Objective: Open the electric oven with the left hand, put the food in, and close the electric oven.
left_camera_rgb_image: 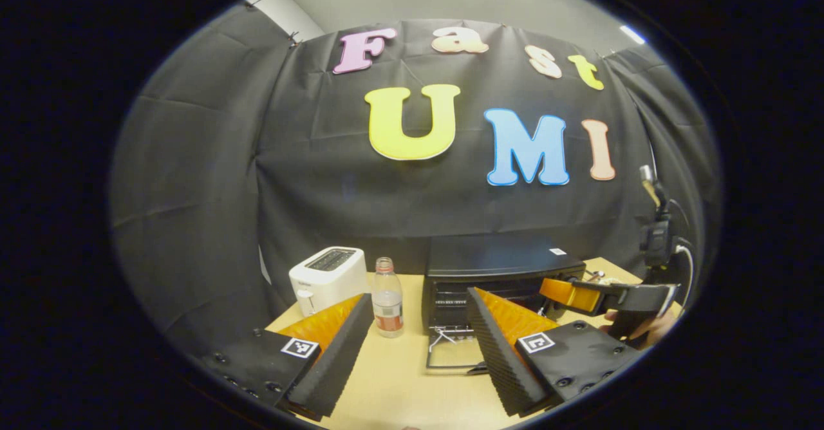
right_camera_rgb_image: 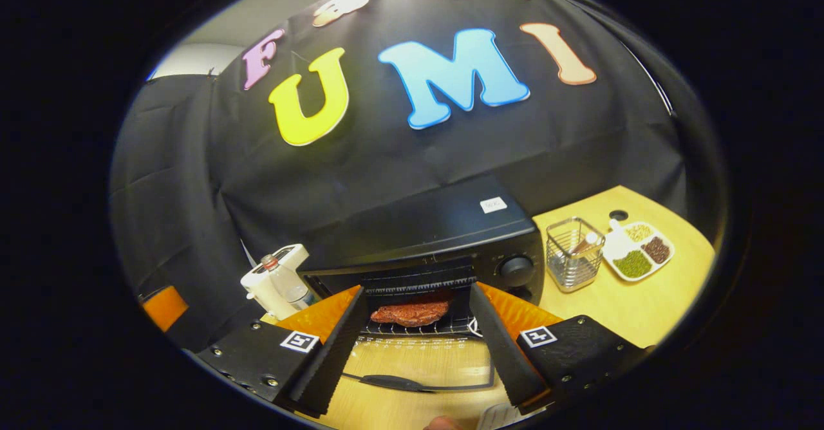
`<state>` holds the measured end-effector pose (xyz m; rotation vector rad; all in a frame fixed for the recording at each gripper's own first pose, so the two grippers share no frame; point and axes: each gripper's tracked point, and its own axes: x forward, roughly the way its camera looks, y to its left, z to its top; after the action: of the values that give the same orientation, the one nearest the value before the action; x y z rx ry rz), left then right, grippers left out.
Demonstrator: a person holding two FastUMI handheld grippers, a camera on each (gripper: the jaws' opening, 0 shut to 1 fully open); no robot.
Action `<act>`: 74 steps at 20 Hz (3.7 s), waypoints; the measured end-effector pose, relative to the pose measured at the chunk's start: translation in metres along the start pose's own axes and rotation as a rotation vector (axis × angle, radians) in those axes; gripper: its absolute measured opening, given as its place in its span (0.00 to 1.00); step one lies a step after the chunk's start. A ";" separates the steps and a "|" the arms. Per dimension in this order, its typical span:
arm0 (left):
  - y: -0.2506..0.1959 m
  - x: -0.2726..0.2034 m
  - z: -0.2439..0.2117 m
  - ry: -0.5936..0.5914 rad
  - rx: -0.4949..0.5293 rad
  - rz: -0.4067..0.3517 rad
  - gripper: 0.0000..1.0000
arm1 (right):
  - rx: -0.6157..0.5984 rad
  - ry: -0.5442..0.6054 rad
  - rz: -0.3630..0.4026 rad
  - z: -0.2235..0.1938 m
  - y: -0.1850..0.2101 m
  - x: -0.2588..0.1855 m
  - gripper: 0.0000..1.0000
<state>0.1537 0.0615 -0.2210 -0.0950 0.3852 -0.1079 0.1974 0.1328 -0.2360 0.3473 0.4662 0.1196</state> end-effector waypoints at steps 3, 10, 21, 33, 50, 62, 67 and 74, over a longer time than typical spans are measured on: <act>-0.017 -0.003 -0.015 0.028 -0.021 -0.021 0.91 | -0.047 -0.044 -0.006 0.019 -0.007 -0.034 0.98; -0.067 -0.006 -0.070 0.130 -0.008 -0.102 1.00 | -0.129 -0.158 -0.067 0.057 -0.036 -0.100 0.98; -0.129 0.022 -0.191 0.403 -0.060 -0.209 1.00 | -0.222 -0.259 -0.236 0.095 -0.091 -0.176 0.98; -0.150 0.065 -0.270 0.578 0.006 -0.231 1.00 | -0.240 -0.240 -0.403 0.097 -0.128 -0.219 0.98; -0.147 0.084 -0.267 0.529 0.060 -0.187 1.00 | -0.233 -0.204 -0.321 0.087 -0.109 -0.207 0.98; -0.147 0.076 -0.221 0.436 0.037 -0.165 0.97 | -0.213 -0.193 -0.279 0.085 -0.110 -0.202 0.98; -0.147 0.077 -0.194 0.371 0.031 -0.157 0.98 | -0.231 -0.190 -0.279 0.086 -0.111 -0.201 0.98; -0.147 0.086 -0.165 0.307 0.036 -0.168 0.97 | -0.244 -0.181 -0.294 0.085 -0.113 -0.201 0.98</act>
<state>0.1572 -0.1065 -0.3888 -0.0756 0.6817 -0.2974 0.0623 -0.0370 -0.1210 0.0472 0.3145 -0.1396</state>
